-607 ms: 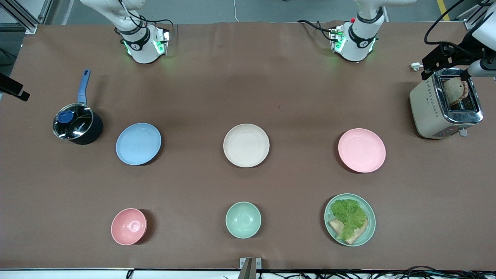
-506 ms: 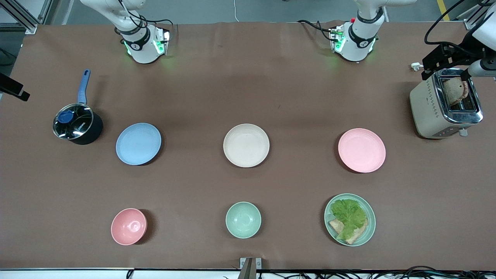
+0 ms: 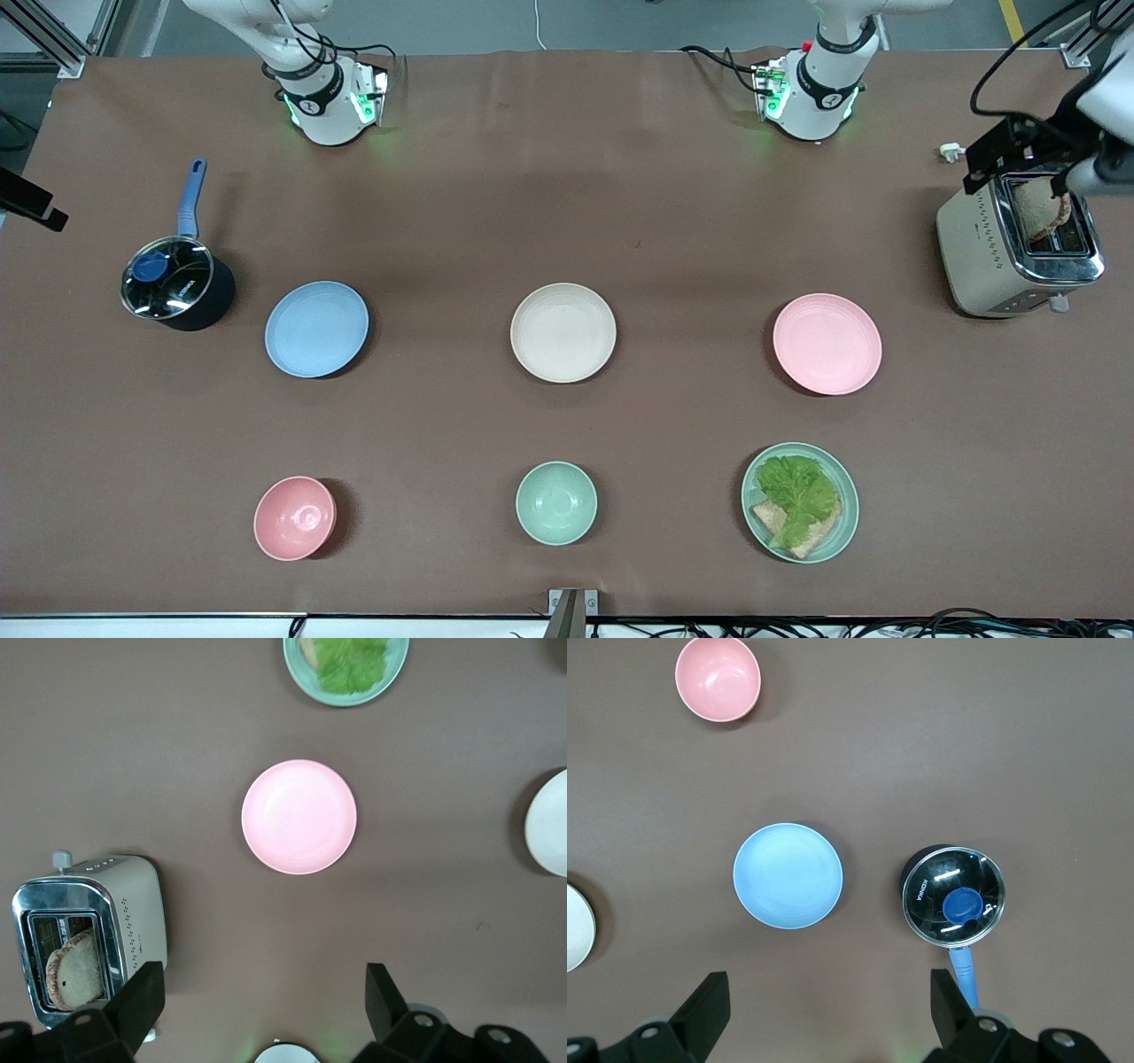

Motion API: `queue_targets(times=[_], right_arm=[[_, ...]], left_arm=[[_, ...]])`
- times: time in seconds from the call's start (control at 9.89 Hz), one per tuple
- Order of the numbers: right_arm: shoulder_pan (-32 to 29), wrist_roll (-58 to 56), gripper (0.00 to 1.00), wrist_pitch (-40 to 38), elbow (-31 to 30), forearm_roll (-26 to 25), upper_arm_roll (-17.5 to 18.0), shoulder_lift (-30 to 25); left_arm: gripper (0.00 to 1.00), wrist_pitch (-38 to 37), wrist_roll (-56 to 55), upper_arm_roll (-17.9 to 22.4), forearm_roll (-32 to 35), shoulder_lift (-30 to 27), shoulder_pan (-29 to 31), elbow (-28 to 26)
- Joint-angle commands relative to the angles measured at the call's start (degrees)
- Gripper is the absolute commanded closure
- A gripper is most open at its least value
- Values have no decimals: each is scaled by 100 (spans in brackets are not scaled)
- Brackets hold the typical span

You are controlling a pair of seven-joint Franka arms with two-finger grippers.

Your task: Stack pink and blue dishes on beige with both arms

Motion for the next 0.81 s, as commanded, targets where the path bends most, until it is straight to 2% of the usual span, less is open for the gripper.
queue_targets(times=[0.0,0.2,0.3,0.51,0.71], right_arm=[[17,6,0,-11,-21,73,-1,60],[9,-351,0,32,-204,247,17,244],[-44,-659,0,354,-405,648,-1,463],[-71,-1283,0,1284,-950,784,-1,868],[-62,-2013,0,2591,-1931,819,-1,1089]], left_arm=[[0,608,301,20,-296,551,365,-621],[0,1722,992,20,-412,876,551,-1561],[0,2137,1196,20,-421,1156,595,-1748],[0,2972,2072,11,-456,1893,945,-1864],[0,3458,2296,-33,-727,2588,1131,-1891]])
